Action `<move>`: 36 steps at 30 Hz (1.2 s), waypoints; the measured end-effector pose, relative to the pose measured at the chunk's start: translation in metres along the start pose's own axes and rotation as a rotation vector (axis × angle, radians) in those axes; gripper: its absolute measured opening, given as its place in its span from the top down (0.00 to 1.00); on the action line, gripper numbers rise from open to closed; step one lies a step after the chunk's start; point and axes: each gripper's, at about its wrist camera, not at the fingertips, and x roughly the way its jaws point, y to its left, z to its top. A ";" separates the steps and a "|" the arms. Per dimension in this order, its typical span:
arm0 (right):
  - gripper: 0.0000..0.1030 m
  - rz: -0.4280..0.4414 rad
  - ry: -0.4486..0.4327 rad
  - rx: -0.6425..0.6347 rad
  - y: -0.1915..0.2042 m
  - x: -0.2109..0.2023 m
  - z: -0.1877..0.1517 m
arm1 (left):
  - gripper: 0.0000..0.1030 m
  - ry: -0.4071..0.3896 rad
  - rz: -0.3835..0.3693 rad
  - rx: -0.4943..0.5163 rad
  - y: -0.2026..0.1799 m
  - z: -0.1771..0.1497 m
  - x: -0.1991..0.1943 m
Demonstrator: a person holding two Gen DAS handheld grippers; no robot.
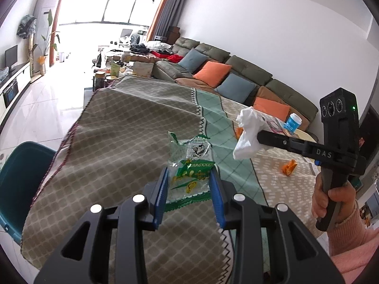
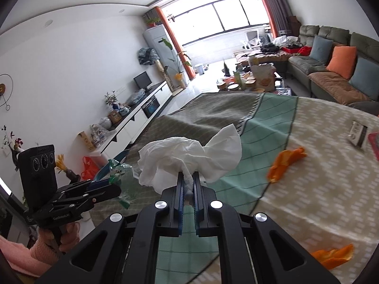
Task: Collect trash
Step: 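Lift the wrapper and tissue and carry them over the teal bin with both tools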
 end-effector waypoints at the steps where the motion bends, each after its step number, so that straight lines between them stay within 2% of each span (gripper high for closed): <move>1: 0.93 0.004 0.004 -0.004 0.003 0.003 -0.001 | 0.67 -0.002 0.003 -0.003 0.001 -0.001 -0.002; 13: 0.93 0.062 0.026 -0.022 0.023 0.021 -0.007 | 0.67 -0.012 0.063 -0.026 0.018 -0.012 -0.021; 36: 0.93 0.127 0.062 -0.065 0.057 0.047 -0.009 | 0.67 -0.049 0.131 -0.071 0.040 -0.021 -0.051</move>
